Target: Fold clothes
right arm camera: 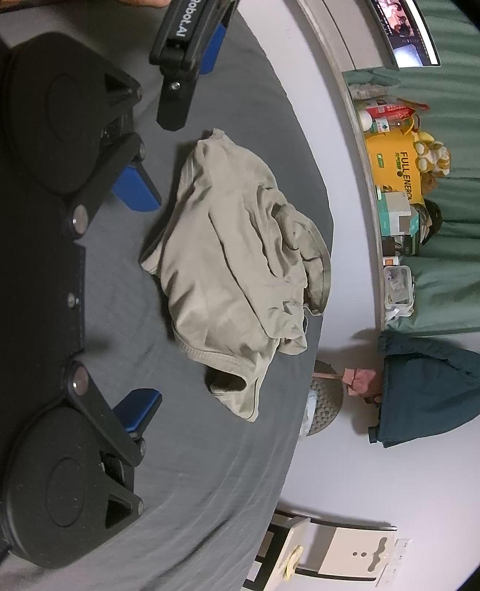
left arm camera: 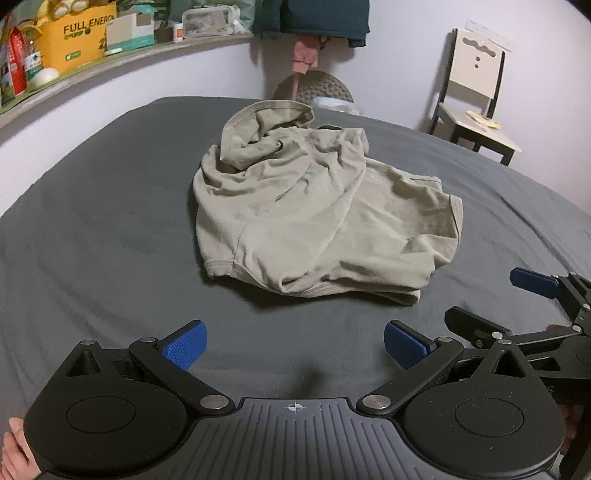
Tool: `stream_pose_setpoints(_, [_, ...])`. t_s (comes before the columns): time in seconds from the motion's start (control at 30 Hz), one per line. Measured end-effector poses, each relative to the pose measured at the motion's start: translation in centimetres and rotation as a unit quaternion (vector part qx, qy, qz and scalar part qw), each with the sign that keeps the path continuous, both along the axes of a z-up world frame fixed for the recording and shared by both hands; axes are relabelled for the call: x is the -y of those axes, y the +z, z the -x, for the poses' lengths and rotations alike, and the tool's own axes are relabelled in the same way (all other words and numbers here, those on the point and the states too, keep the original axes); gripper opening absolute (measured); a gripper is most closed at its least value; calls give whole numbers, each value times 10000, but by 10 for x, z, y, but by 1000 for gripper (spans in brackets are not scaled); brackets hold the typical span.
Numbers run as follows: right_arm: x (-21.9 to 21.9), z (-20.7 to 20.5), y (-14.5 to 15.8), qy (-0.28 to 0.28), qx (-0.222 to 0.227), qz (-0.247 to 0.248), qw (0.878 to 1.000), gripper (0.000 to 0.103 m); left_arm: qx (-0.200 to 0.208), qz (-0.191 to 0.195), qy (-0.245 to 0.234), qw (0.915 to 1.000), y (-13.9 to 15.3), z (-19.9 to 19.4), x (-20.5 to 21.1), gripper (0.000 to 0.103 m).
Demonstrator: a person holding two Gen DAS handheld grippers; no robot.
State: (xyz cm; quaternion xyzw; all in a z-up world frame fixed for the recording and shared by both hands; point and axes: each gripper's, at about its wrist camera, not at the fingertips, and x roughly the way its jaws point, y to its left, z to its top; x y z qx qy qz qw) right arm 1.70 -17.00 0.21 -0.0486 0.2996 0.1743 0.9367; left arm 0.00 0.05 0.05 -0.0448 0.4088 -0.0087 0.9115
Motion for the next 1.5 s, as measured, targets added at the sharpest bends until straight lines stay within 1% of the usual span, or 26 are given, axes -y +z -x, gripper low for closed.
stream_pose_setpoints(0.23, [-2, -5, 1, 128, -12, 27, 9999, 103, 26, -69, 88, 9999, 1, 2, -2, 103])
stream_pose_setpoints(0.4, [-3, 1, -4, 416, 46, -76, 9991, 103, 1, -89, 59, 9999, -1, 0, -2, 103])
stream_pose_setpoints(0.6, [-8, 3, -5, 583, 121, -5, 9982, 103, -4, -117, 51, 9999, -1, 1, -3, 103])
stream_pose_setpoints(1.0, [-8, 0, -9, 568, 71, 38, 9984, 103, -18, -133, 66, 9999, -2, 1, -4, 103])
stream_pose_setpoints(1.5, [-6, -4, -12, 588, -10, -63, 9982, 103, -25, -162, 87, 9998, -2, 1, -5, 103])
